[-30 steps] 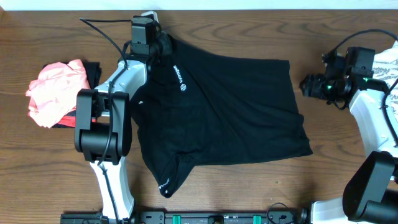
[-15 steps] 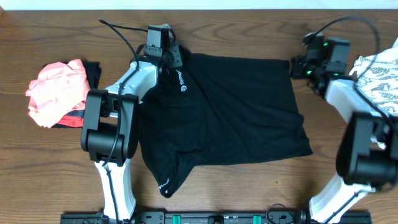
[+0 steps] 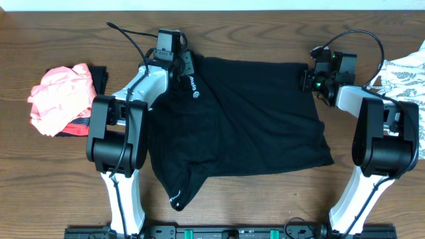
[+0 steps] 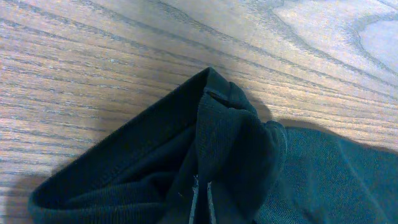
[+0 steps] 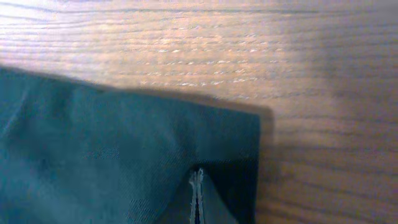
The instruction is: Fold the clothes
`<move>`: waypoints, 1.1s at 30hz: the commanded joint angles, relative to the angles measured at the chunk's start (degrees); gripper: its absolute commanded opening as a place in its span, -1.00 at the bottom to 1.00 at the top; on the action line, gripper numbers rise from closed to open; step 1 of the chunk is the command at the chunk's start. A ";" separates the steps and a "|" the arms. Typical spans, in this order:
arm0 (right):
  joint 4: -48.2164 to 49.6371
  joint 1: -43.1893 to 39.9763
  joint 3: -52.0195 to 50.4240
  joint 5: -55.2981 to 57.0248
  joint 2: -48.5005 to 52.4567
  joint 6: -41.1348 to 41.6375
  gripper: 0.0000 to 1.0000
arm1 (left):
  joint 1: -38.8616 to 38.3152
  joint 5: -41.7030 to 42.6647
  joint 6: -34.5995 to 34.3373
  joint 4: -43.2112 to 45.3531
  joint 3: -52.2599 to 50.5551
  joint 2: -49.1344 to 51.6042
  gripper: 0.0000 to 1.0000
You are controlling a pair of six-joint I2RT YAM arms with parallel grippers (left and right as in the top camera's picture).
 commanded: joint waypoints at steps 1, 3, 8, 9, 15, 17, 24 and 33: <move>-2.32 0.20 -0.90 12.90 4.33 -0.04 -0.97 | 0.24 -0.90 0.74 -0.39 0.85 -1.07 -0.88; -2.67 0.04 -0.90 17.38 4.68 1.53 -0.98 | 0.24 -0.92 0.76 -0.35 0.85 -1.07 -0.88; -2.23 -1.18 -0.39 21.55 4.72 3.61 -0.97 | 0.24 -0.92 0.79 1.66 0.85 -1.07 -0.88; -2.23 -1.46 -0.20 21.55 4.72 3.61 -0.98 | 0.24 -0.92 0.81 2.43 0.85 -1.07 -0.89; -2.43 -2.89 1.38 21.68 4.72 4.35 -0.97 | 0.24 -0.94 0.98 7.37 0.85 -1.07 -0.88; -2.51 -3.28 1.95 22.62 4.72 5.86 -0.97 | 0.24 -1.07 1.49 8.37 0.85 -1.07 -0.88; -2.51 -4.48 3.54 23.15 4.72 6.82 -0.97 | 0.24 -4.90 3.65 9.94 0.85 -1.01 -0.88; -2.12 -5.44 4.42 23.52 4.72 6.82 -0.97 | 0.24 -5.20 5.46 15.61 0.85 0.79 -0.88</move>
